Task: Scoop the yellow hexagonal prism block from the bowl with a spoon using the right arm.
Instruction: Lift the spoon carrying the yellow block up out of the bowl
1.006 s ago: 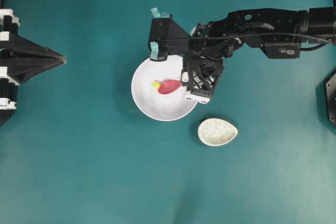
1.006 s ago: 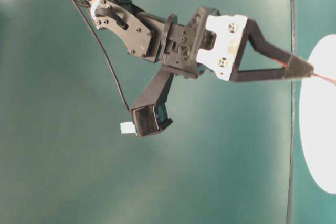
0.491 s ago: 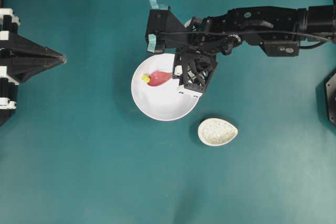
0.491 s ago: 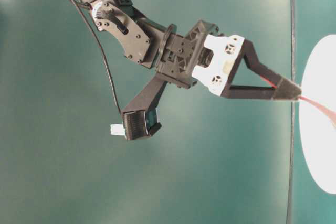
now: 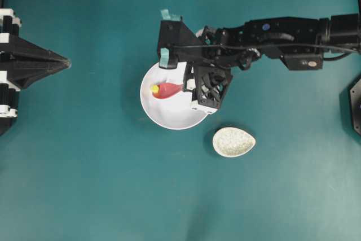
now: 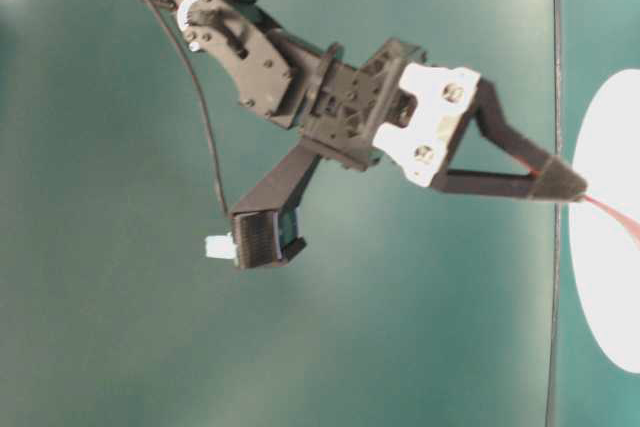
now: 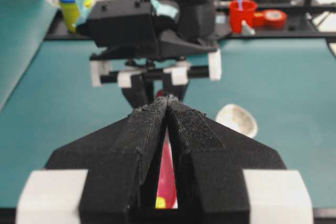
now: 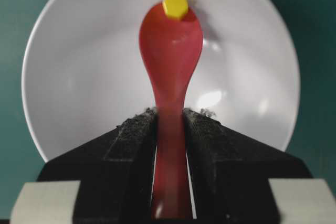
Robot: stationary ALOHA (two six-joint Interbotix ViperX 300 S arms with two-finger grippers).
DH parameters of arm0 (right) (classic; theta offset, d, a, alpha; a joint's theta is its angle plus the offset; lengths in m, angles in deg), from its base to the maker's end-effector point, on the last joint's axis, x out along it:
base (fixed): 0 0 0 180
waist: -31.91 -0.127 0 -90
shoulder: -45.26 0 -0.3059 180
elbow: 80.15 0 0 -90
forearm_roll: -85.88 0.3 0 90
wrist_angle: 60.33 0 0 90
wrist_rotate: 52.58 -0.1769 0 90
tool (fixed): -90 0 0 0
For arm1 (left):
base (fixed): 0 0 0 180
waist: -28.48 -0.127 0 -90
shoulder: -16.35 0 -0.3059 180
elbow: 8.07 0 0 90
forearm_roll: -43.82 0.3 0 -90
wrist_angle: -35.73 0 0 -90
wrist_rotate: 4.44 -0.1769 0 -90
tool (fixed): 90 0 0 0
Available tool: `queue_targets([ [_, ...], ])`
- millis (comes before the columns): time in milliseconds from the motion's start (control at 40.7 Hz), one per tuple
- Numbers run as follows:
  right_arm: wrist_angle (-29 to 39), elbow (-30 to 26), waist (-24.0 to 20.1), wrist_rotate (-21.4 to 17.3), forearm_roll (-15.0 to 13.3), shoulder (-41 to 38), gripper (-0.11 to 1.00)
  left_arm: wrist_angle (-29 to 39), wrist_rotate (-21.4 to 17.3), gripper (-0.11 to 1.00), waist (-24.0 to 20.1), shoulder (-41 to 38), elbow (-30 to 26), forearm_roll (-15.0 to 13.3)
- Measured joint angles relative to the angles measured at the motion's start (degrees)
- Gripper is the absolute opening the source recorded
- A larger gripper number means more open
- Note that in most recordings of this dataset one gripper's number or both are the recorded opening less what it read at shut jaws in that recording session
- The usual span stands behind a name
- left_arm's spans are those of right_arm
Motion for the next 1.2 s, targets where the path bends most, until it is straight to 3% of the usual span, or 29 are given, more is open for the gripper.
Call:
queue_targets([
  [565,-13.4,10.3,-2.3,-0.7,0.5,6.1,0.24,0.0,0.0,0.08,1.3,0.0,-0.1,0.0],
  [1203,-39.6,24.6,-6.0,-0.7,0.5,15.9,0.24,0.0,0.0,0.08,1.5,1.6,-0.7,0.0],
])
